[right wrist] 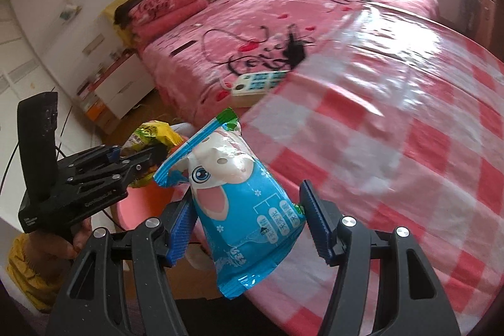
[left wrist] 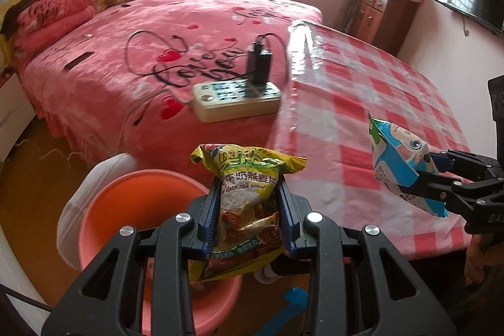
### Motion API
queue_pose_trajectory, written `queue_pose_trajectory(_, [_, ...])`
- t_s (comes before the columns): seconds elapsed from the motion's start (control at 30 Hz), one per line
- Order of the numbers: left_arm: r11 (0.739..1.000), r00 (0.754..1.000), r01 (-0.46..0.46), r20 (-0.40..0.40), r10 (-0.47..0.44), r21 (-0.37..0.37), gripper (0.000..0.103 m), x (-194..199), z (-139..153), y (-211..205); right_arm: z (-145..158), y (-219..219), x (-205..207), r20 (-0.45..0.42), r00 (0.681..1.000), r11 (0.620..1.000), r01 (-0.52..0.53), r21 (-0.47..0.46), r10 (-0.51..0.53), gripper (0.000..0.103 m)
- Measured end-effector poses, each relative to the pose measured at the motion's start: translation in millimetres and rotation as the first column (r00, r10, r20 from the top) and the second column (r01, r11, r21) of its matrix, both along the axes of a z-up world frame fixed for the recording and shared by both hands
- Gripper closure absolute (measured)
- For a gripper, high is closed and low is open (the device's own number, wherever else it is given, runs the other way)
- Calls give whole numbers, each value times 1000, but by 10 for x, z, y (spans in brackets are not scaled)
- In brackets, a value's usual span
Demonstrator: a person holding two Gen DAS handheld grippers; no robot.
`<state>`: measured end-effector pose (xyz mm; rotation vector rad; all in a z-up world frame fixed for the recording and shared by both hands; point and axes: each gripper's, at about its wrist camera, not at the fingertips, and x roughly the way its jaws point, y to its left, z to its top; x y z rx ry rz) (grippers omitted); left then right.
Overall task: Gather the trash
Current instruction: 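Carry both snack bags over the orange bucket and open both tools to drop them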
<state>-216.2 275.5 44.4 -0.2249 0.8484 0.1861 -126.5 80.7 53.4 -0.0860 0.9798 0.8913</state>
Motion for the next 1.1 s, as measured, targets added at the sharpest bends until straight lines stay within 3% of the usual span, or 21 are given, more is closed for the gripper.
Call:
queue_pose_trajectory(0.27, [995, 995, -101, -26, 100, -19, 68, -293, -119, 393, 1, 528, -171, -11, 993, 992, -121, -16, 121, 39])
queue_pose_trajectory(0.6, [964, 965, -256, -84, 249, -73, 68, -591, -416, 907, 46, 1253, -470, 5, 958, 957, -287, -36, 288, 39])
queue_pose_trajectory(0.8, [949, 951, -300, -116, 288, -102, 68, -645, -626, 1075, -33, 1569, -557, -5, 940, 938, -341, -54, 342, 36])
queue_pose_trajectory(0.9, [936, 936, -333, -159, 314, -112, 62, -629, -749, 1162, -141, 1677, -518, -49, 936, 935, -351, -54, 349, 25])
queue_pose_trajectory(1.0, [925, 920, -368, -179, 349, -89, 42, -637, -792, 1211, -169, 1612, -444, -75, 946, 948, -319, -23, 316, 21])
queue_pose_trajectory(1.1, [926, 920, -370, -164, 355, -72, 38, -611, -750, 1230, -119, 1449, -359, -64, 962, 964, -266, -5, 266, 18])
